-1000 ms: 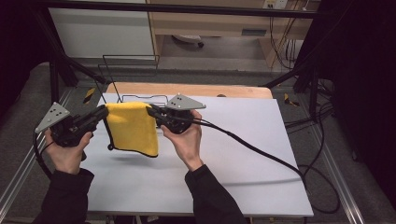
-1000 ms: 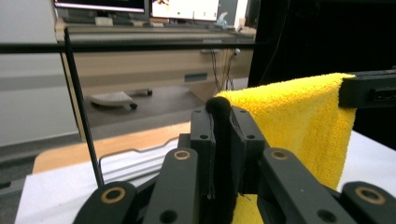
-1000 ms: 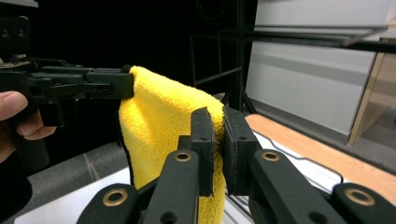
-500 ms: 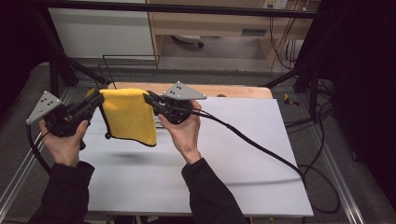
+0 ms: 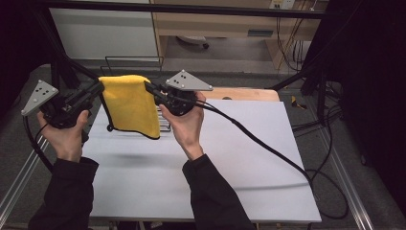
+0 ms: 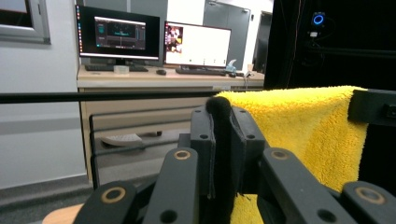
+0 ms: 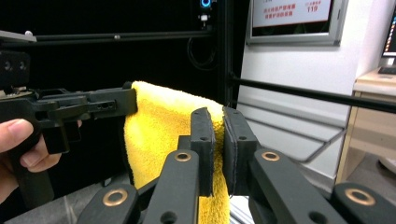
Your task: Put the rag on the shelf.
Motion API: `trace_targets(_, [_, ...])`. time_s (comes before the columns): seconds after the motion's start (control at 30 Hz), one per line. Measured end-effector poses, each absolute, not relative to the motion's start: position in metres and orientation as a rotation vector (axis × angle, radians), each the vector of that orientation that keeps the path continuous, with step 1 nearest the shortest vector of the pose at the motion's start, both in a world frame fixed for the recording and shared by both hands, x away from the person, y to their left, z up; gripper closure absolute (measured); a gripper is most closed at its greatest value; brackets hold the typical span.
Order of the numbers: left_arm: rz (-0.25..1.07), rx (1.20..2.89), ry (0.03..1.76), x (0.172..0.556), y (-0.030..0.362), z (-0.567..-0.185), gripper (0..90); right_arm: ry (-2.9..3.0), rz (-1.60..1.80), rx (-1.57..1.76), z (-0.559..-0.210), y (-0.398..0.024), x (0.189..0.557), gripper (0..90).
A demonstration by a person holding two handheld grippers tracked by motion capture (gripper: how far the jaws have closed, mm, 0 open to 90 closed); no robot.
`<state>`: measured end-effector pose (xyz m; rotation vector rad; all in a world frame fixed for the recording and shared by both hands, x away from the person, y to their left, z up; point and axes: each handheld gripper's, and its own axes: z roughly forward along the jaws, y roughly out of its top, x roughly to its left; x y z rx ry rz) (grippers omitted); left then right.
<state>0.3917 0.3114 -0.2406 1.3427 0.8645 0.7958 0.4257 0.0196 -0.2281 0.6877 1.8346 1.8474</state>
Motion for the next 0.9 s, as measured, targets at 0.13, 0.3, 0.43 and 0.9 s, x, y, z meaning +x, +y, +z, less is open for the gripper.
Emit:
trace_targets(0.13, [0.816,1.322,0.853,0.392,0.314,-0.234,80.7,1.818,1.858,0.679,-0.218,0.023,0.429,84.2])
trace_targets(0.3, [0.833,1.298,0.845,0.395,0.316,-0.225,80.7,1.807,1.854,0.665,-0.207,0.028,0.434,84.2])
trace_targets(0.43, [0.838,1.282,0.839,0.399,0.319,-0.217,80.7,1.800,1.856,0.657,-0.200,0.030,0.438,84.2])
trace_targets(0.9, [0.868,1.258,0.826,0.415,0.323,-0.183,80.7,1.768,1.830,0.625,-0.163,0.040,0.454,84.2])
